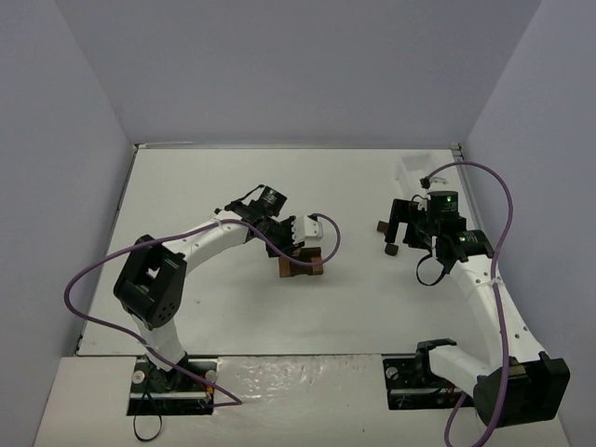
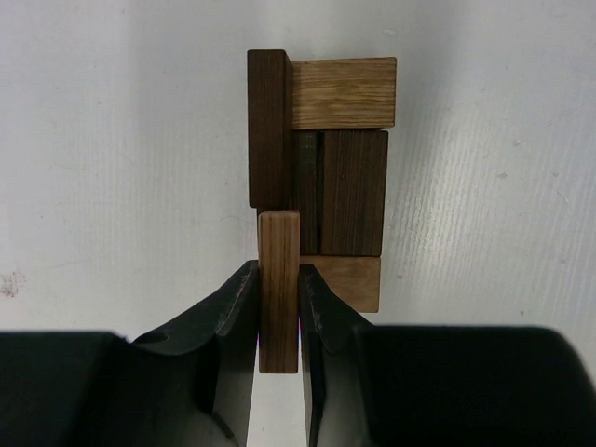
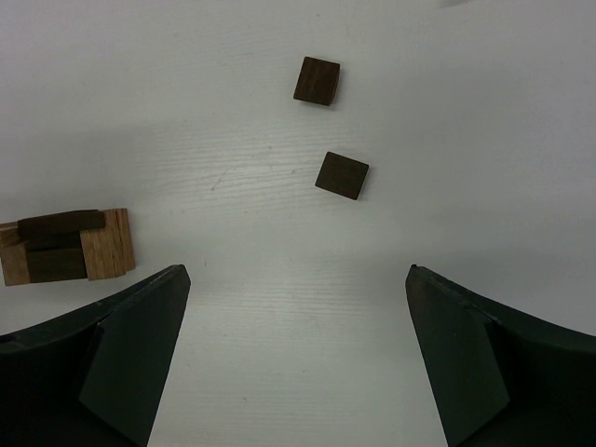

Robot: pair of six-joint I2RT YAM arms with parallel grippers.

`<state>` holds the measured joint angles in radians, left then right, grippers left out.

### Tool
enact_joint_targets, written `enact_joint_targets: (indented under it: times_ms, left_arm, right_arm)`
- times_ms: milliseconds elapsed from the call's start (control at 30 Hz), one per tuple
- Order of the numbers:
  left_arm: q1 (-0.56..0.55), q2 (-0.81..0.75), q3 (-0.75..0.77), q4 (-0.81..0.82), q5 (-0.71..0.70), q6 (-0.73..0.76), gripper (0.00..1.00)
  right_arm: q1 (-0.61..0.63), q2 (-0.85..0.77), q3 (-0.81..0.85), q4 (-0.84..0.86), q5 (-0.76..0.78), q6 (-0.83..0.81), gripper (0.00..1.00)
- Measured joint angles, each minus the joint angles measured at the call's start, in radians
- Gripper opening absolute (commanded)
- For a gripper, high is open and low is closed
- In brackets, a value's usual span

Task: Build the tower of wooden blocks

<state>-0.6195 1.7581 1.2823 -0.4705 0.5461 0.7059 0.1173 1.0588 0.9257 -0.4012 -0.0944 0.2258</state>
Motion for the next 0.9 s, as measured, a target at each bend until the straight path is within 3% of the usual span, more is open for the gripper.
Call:
enact_joint_targets:
  times_ms: [900]
  left_arm:
    - [0.023, -0.016, -0.023, 0.054, 0.015, -0.038, 0.05]
  right_arm:
    - [0.0, 0.0, 0.0, 0.0, -0.046, -0.004, 1.0]
